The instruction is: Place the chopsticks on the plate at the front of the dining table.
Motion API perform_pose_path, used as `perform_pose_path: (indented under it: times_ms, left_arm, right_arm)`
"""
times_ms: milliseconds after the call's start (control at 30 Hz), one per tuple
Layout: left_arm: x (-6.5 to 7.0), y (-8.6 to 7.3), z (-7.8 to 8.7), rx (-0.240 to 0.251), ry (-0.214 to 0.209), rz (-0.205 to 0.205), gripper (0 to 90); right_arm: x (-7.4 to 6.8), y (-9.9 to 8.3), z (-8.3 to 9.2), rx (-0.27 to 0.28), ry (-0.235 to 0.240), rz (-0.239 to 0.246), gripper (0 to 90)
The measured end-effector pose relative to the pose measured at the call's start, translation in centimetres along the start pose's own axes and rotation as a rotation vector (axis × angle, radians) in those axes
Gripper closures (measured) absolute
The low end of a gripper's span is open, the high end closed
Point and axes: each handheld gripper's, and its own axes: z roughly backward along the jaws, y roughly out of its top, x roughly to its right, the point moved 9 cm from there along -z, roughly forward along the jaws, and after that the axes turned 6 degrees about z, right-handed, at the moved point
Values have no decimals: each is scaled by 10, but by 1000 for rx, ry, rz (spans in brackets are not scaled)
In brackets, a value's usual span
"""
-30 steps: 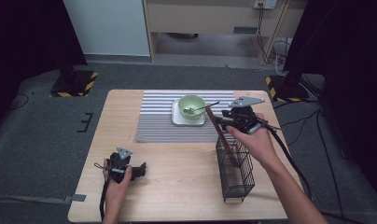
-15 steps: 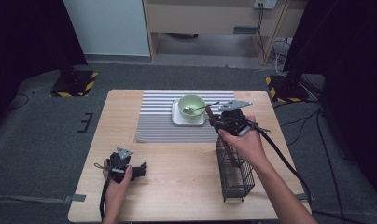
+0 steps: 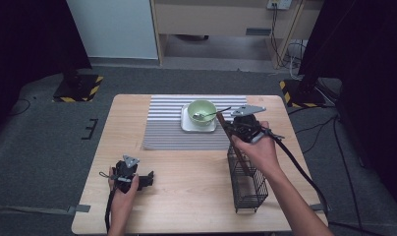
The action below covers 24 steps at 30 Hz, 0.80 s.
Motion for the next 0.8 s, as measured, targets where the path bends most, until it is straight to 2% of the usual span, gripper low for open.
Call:
perform_pose_path:
  times_ms: [200,267,300,367,467,600,700,800]
  left_arm:
    - [1,0,0,0,-13,-12,3]
    - [1,2,1,10,-13,-14,31]
    - [2,3,2,18,-14,-15,57]
    - [8,8,5,36,-36,-44,45]
    - [13,19,15,87,-34,-60,62]
    - [27,33,24,113,-75,-81,76]
    - [40,48,34,131,-103,-125,76]
    - [53,63,42,153,-166,-132,76]
  right_arm:
    - [7,10,14,63,18,-29,840]
    - [11,15,22,91,23,-46,840]
    - [14,18,26,105,25,-53,840]
    - [20,23,35,140,28,-71,841]
    - [28,30,47,190,36,-91,841]
    - [36,38,57,239,48,-116,841]
    - [39,48,64,290,63,-142,841]
    - [43,61,73,329,76,-148,841]
